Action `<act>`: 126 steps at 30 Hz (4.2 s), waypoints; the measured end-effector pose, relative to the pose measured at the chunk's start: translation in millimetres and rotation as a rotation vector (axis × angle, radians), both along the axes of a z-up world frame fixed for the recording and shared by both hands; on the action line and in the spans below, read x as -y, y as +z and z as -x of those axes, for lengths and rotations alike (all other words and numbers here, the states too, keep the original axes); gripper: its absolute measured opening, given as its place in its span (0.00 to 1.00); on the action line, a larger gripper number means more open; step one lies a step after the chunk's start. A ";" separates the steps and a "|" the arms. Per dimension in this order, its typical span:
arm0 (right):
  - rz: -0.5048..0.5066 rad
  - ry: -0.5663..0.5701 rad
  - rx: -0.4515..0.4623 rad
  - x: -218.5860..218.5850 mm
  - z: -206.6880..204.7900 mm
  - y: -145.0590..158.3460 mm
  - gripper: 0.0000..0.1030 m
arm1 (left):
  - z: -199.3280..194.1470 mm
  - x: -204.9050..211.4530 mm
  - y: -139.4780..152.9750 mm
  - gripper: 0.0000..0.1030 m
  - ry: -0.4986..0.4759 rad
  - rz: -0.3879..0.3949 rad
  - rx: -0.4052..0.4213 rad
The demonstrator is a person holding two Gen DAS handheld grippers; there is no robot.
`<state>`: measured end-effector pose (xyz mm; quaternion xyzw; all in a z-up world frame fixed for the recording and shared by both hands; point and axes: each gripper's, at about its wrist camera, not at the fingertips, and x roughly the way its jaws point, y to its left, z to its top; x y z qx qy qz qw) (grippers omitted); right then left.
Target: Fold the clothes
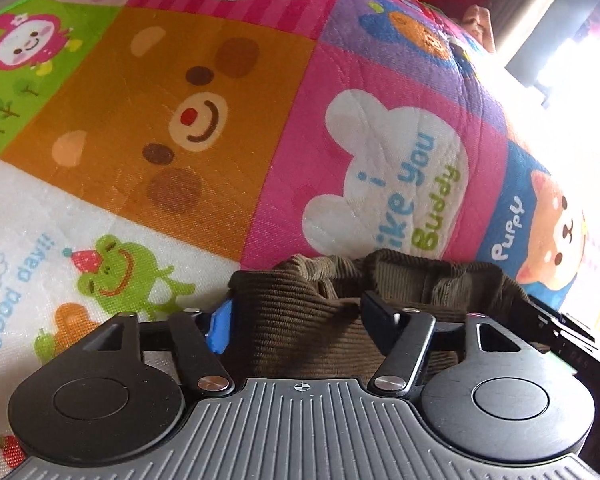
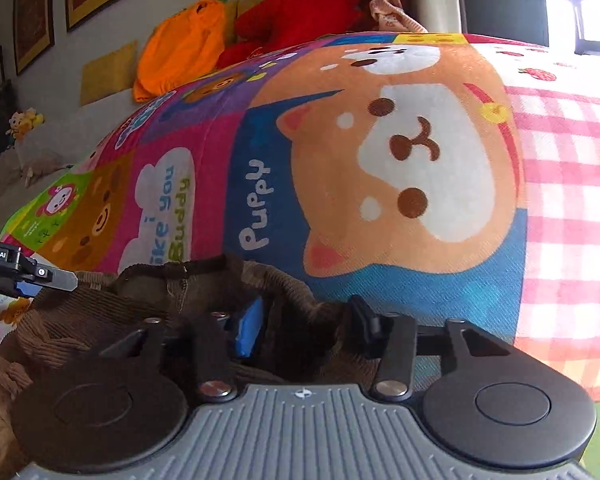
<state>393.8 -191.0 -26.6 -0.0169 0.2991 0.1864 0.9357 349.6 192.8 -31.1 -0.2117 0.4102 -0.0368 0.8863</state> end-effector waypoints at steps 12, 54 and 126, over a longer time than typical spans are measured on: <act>-0.075 0.095 0.063 41.2 85.8 43.9 0.12 | 85.5 20.8 57.2 0.12 -0.191 -0.098 0.208; 0.026 0.144 -0.107 60.4 174.7 -5.9 0.56 | 194.6 36.3 34.0 0.90 -0.249 -0.020 0.025; -0.268 0.099 -0.035 118.5 320.6 23.1 0.50 | 332.6 52.0 82.6 0.58 -0.099 0.100 0.350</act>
